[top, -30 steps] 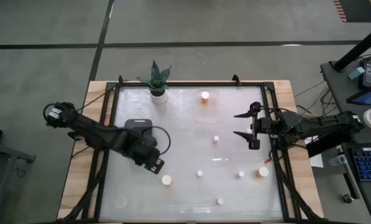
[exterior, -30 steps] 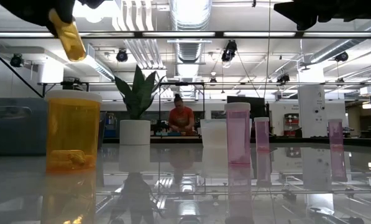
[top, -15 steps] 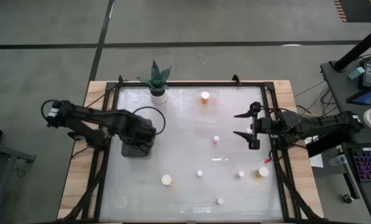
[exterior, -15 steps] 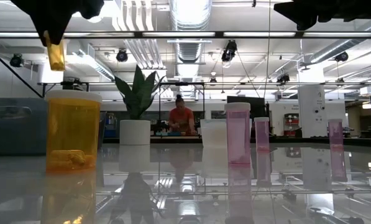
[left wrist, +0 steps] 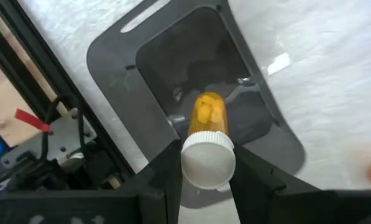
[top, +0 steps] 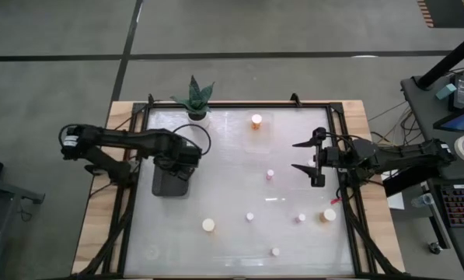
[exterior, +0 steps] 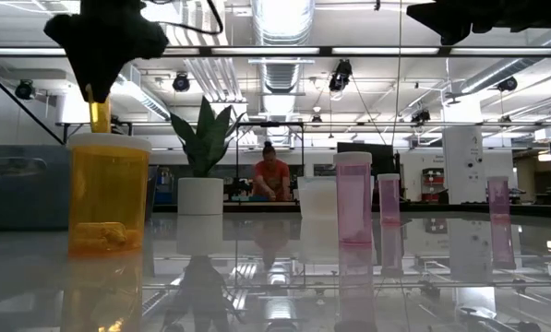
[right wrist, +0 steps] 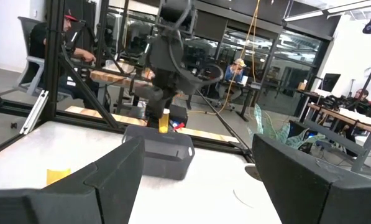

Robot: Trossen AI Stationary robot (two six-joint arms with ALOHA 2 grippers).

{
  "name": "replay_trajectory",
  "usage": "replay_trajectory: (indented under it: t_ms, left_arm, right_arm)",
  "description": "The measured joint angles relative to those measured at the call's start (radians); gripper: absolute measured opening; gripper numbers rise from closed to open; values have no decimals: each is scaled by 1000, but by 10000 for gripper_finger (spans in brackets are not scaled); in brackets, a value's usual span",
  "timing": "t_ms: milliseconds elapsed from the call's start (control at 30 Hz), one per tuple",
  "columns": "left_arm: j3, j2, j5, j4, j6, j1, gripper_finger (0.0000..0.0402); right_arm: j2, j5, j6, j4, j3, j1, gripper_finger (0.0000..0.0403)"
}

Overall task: Pick and place medicine bottles into bin by pill shape (circle, oval)
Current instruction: Put the small orange pill bottle into the black bin

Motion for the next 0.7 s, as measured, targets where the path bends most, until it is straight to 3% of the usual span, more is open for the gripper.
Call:
replay_trajectory:
  t_ms: [700]
  left_arm:
    - [-27,138,-27,90,241,138,91]
  right_arm:
    - [0,0,-8,-18,0,0,288]
